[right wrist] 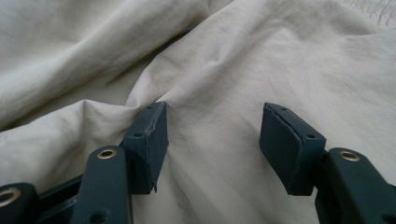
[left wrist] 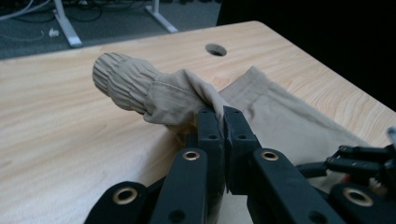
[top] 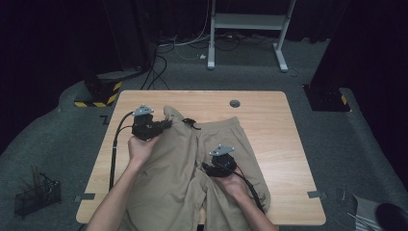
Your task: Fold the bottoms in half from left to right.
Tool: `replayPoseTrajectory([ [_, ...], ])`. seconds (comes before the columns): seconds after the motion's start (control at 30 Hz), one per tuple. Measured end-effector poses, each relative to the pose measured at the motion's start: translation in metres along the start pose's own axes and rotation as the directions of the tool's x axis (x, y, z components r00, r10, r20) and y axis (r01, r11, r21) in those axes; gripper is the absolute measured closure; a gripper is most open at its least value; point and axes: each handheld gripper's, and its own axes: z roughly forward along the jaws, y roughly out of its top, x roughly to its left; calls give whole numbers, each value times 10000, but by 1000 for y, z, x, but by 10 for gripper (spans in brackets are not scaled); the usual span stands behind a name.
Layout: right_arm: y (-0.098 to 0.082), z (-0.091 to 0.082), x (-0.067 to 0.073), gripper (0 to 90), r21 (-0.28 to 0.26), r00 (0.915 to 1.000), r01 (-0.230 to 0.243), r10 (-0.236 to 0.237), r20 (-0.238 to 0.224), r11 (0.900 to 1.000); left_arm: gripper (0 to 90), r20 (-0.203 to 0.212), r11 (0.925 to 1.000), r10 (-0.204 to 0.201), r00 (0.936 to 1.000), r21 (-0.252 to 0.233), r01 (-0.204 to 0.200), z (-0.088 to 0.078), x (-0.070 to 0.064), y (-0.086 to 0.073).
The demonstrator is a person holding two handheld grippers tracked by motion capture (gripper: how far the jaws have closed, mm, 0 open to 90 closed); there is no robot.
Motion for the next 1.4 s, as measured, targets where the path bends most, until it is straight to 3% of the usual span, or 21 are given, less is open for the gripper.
replayPoseTrajectory([
  [0.3,15,14,11,421,95,9997,173,-171,-145,9998,870,409,9999,-15,9992,-170,22,11,-11,9],
  [0.47,10,-4,11,436,-62,9998,173,-174,-79,9998,870,615,9999,85,9981,-92,-80,16,-16,8],
  [0.53,6,-19,8,436,-108,9995,305,-303,120,9995,870,678,9998,176,9975,-22,-175,18,-18,7],
  [0.57,1,-33,-1,432,-152,9986,356,-350,389,9993,870,708,9998,194,9973,-11,-193,19,-19,7],
  [0.6,-1,-37,-5,430,-130,9987,303,-297,424,9995,870,772,9998,220,9968,18,-222,21,-20,6],
  [0.63,-1,-37,-5,430,-130,9987,303,-297,424,9995,870,772,9998,220,9968,18,-222,21,-20,6],
  [0.8,-22,-52,-35,431,-44,9967,-352,354,730,9994,870,907,9997,217,9956,87,-226,27,-24,4],
  [0.9,-35,-53,-45,438,169,9922,-461,438,1169,9988,869,912,9995,288,9954,125,-301,30,-26,4],
  [1.03,-42,-50,-48,447,246,9919,-512,480,1176,9984,869,984,9991,346,9945,205,-368,34,-30,5],
  [1.1,-46,-50,-50,449,-58,9917,-781,783,1022,9969,869,1027,9989,358,9941,271,-388,36,-31,5],
  [1.4,-47,-51,-49,436,-117,9918,-685,693,1071,9976,869,1134,9960,667,9913,520,-730,50,-45,7],
])
